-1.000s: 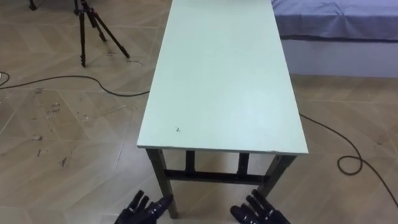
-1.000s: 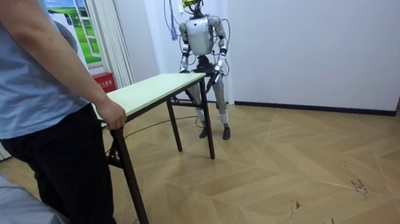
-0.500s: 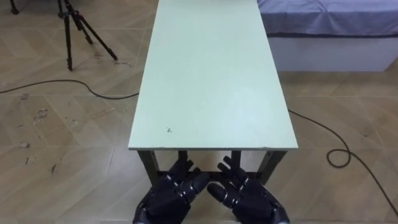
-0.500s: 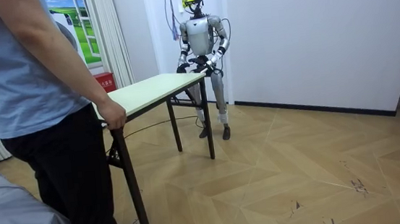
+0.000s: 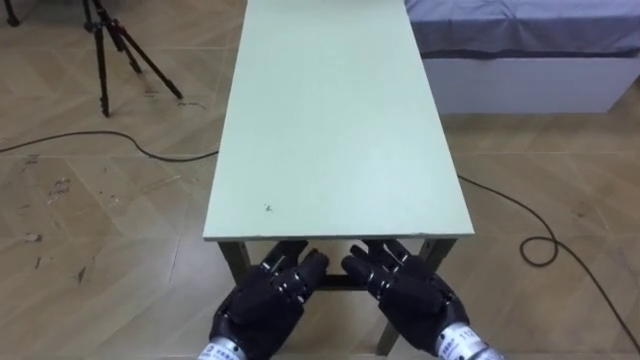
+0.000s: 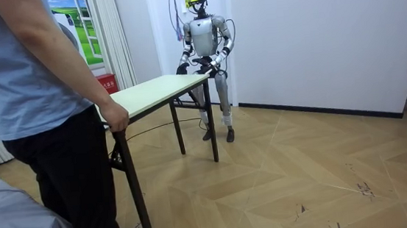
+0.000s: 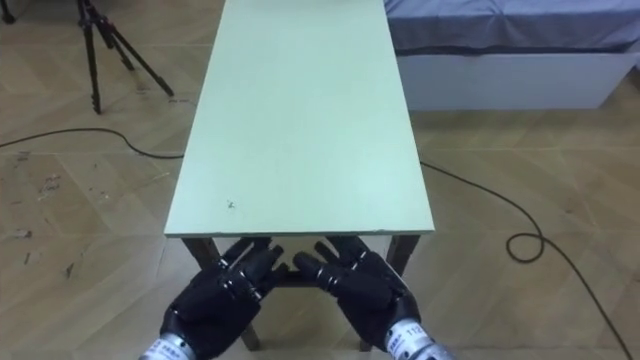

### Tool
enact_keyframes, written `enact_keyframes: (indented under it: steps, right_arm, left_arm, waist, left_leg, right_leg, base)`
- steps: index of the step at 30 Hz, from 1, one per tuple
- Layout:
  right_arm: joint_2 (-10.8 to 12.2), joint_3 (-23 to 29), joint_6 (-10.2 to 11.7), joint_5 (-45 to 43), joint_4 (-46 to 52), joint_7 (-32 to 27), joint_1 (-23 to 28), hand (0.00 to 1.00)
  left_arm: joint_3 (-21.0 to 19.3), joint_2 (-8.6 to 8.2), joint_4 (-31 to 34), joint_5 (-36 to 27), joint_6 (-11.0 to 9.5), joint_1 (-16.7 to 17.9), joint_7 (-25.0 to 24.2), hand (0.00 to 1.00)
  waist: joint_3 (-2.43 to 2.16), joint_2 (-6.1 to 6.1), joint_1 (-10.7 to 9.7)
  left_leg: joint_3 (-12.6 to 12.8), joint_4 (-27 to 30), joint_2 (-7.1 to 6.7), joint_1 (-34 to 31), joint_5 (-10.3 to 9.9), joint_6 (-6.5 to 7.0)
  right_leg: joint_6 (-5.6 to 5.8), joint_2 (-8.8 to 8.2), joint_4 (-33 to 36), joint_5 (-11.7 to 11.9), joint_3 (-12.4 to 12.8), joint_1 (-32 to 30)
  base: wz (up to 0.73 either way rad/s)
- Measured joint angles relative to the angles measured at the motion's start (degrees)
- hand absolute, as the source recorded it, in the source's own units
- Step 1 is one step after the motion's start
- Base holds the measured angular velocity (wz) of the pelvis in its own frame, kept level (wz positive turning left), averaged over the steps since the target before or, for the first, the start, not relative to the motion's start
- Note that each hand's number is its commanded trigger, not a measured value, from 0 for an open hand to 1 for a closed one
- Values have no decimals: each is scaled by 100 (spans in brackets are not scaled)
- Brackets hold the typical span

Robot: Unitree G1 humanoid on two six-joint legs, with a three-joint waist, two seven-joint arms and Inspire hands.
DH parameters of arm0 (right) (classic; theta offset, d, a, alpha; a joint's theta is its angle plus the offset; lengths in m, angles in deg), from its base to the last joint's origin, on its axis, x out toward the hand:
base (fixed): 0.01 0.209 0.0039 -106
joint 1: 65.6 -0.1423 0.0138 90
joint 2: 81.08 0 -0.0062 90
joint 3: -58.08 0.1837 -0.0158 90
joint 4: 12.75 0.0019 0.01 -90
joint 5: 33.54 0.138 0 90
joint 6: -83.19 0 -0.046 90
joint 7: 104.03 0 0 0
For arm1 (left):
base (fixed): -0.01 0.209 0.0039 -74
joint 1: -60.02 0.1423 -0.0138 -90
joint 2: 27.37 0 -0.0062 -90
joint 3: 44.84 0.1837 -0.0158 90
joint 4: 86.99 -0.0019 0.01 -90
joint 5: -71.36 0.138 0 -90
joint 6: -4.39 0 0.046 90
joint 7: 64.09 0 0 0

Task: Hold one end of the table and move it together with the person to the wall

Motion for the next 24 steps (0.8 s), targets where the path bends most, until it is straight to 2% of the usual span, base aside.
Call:
enact_keyframes:
  steps: [2, 4, 9, 13, 16, 19, 21, 24]
  right_arm:
    - [-2, 3, -11, -7, 17, -17, -4, 0]
    - [-14, 21, -72, -7, 131, -160, -7, 0]
    - [-98, 160, -409, -20, 423, -557, -15, 0]
    - [-106, 152, -484, -20, 450, -705, -80, 0]
    - [-105, 149, -520, 14, 449, -789, -116, 0]
    - [-87, 166, -521, 231, 449, -872, -116, 0]
    - [-82, 201, -522, 550, 437, -972, -116, 0]
    - [-75, 205, -522, 1014, 437, -1037, -113, 0]
  left_arm:
    - [-26, -3, 0, -7, 8, -43, 90, 0]
    - [-130, -37, -1, -101, 63, -126, 204, 0]
    - [-388, -48, -3, -243, 287, -253, 461, 0]
    - [-647, -59, -32, -244, 346, -277, 700, 0]
    - [-663, -159, -76, -256, 348, -370, 897, 0]
    - [-733, -201, -187, -508, 384, -384, 935, 0]
    - [-783, -199, -227, -860, 499, -385, 1061, 0]
    - [-782, -202, -228, -1240, 519, -386, 1200, 0]
  waist:
    - [7, 4, 19]
    - [36, 14, 30]
    - [49, 10, 164]
    - [49, 10, 183]
    - [49, 14, 202]
    - [45, 31, 217]
    - [43, 38, 215]
    - [41, 59, 220]
  left_leg:
    - [1, 0, 6, 2, 0, 0]
    - [0, -2, 6, -4, 0, 0]
    - [-1, 0, 1, -11, 0, 0]
    - [-4, 1, 2, -16, 1, 1]
    - [-10, 1, 3, -9, 1, 1]
    - [-84, 1, 7, -11, 2, 2]
    - [-96, 1, 7, -6, 2, 2]
    - [-97, 1, 9, 3, 2, 2]
  right_leg:
    - [0, 0, 46, 0, 1, -4]
    - [-1, -1, 53, 0, 5, -12]
    - [-1, -2, 62, 1, 35, -82]
    - [-1, -3, 76, 1, 29, -102]
    - [-3, -5, 68, 20, 20, -101]
    - [-9, 1, 70, 47, 20, -81]
    - [-10, 2, 63, 48, 14, -67]
    - [-11, 7, 65, 49, 38, -33]
  base:
    - [-3]
    - [0]
    - [0]
    - [0]
    - [-3]
    - [-3]
    - [2]
    - [-3]
